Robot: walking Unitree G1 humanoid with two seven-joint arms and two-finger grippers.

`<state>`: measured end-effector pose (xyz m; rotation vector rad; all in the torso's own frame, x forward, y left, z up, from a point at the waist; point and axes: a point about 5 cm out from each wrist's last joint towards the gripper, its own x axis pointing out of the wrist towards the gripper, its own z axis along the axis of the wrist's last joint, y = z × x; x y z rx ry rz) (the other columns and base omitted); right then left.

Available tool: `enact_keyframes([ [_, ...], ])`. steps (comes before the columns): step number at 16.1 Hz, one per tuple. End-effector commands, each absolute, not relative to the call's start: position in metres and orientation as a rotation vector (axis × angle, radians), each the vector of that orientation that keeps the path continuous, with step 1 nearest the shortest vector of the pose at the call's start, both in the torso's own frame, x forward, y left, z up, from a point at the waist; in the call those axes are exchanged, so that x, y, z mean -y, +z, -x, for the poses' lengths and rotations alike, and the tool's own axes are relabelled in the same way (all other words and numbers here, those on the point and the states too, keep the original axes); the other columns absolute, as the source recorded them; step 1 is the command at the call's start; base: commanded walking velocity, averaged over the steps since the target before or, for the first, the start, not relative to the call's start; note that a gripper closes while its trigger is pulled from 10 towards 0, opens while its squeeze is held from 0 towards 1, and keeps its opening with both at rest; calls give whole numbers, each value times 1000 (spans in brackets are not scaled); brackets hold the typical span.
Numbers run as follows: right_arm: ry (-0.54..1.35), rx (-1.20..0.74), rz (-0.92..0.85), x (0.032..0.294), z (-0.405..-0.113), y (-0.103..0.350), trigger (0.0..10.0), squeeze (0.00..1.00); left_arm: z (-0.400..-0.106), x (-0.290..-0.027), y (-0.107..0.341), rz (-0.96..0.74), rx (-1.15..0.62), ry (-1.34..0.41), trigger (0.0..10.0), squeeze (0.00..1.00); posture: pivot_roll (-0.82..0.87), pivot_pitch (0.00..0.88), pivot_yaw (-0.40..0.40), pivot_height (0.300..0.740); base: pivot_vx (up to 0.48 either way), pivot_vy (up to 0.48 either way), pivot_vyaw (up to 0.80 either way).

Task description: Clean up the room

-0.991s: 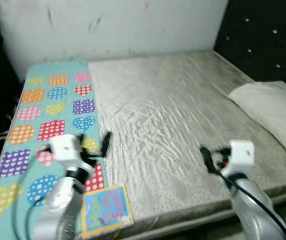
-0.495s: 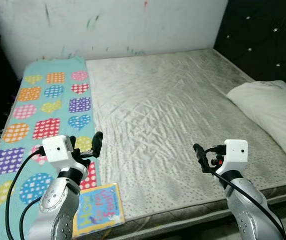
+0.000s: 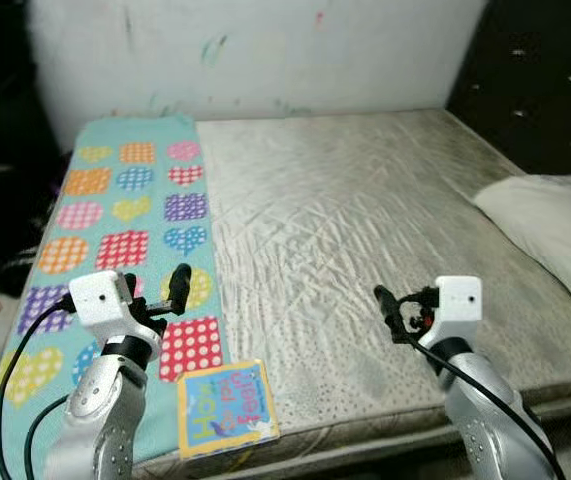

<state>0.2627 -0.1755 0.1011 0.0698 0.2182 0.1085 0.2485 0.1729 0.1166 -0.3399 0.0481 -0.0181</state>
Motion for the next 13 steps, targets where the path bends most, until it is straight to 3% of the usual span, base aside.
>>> enact_keyframes([
  [1,90,-225,-70,182,-262,99,10000,0,-250,-167,116,343,-60,-29,10000,0,-74,41,0,740,0,480,0],
  [4,96,-220,-71,181,-262,100,10000,0,-251,-167,116,339,-56,-19,10000,0,-72,42,-1,740,0,480,0],
  [7,126,-210,-59,178,-262,101,10000,0,-251,-169,116,336,-52,-5,10000,0,-72,44,-3,740,0,0,0],
  [13,130,-207,-51,178,-262,102,10000,0,-250,-169,116,332,-53,-4,10000,0,-73,47,-2,740,0,0,571],
])
